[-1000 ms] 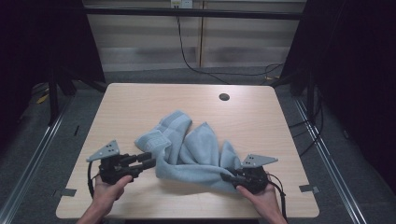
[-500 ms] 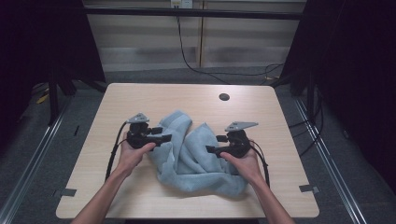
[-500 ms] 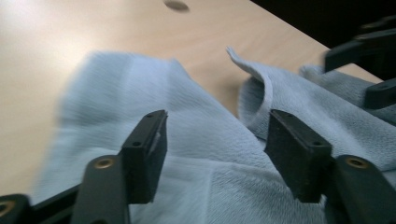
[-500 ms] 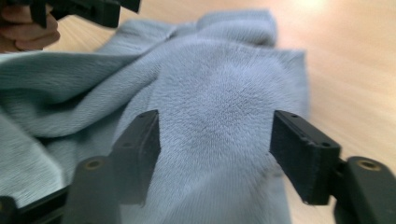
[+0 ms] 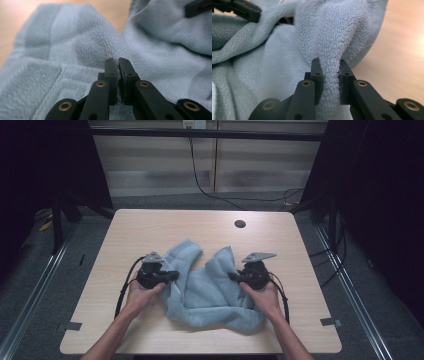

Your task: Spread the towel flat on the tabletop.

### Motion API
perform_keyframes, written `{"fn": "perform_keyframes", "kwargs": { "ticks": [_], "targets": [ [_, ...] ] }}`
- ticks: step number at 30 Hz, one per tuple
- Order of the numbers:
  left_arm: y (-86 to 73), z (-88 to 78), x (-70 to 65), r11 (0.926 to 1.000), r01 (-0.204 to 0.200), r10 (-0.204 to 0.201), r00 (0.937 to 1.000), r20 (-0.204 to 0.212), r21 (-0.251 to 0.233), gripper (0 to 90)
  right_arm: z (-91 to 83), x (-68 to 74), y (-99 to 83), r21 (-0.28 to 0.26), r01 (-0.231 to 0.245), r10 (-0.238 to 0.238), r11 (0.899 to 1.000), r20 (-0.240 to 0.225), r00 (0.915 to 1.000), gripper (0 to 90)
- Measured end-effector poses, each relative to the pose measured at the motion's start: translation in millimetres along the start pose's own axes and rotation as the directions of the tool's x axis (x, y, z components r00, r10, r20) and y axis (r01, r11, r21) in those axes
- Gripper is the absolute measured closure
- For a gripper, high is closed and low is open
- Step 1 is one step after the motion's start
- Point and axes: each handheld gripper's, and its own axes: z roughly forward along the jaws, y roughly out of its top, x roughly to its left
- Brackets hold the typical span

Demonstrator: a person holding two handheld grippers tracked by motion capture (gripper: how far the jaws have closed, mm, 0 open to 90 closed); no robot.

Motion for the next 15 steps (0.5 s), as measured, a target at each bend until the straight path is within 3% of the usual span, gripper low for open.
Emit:
{"fn": "perform_keyframes", "kwargs": {
  "ticks": [1,3,7,9,12,13,14,15],
  "targets": [
    [0.4,-10.0,8.2,0.9991,0.024,-0.025,0.9996,-0.012,-0.034,86.7,-21.8,-10.2,2.9,-0.05,-0.021,0.022,0.999,0.035,0.9991,79.8],
    [0.1,-25.0,21.9,0.9957,0.055,-0.058,0.9973,-0.045,-0.074,86.8,-28.8,-13.4,3.1,-0.065,-0.026,0.029,0.998,0.047,0.9985,79.8],
    [0.0,-48.4,46.4,0.9863,0.104,-0.117,0.9886,-0.095,-0.127,87.3,-60.9,-26.3,-2.2,-0.101,-0.037,0.05,0.994,0.135,0.9896,79.8],
    [-1.9,-58.6,58.2,0.9786,0.13,-0.15,0.9816,-0.119,-0.16,88.2,-75.7,-35.4,-8.6,-0.126,-0.058,0.078,0.99,0.164,0.9833,79.7],
    [-5.5,-76.1,75.5,0.958,0.181,-0.217,0.9649,-0.149,-0.222,90.0,-97.8,-48.7,-17.0,-0.179,-0.086,0.123,0.98,0.211,0.9696,79.7],
    [-5.5,-76.1,75.5,0.958,0.181,-0.217,0.9649,-0.149,-0.222,90.0,-97.8,-48.7,-17.0,-0.179,-0.086,0.123,0.98,0.211,0.9696,79.7],
    [-7.0,-78.3,79.2,0.9544,0.197,-0.234,0.9603,-0.151,-0.224,90.0,-106.7,-57.9,-19.2,-0.206,-0.112,0.158,0.972,0.22,0.9628,79.5],
    [-8.1,-78.3,80.6,0.9532,0.211,-0.245,0.9584,-0.146,-0.217,90.0,-106.7,-57.9,-19.2,-0.206,-0.112,0.158,0.972,0.22,0.9628,79.5]
  ]
}}
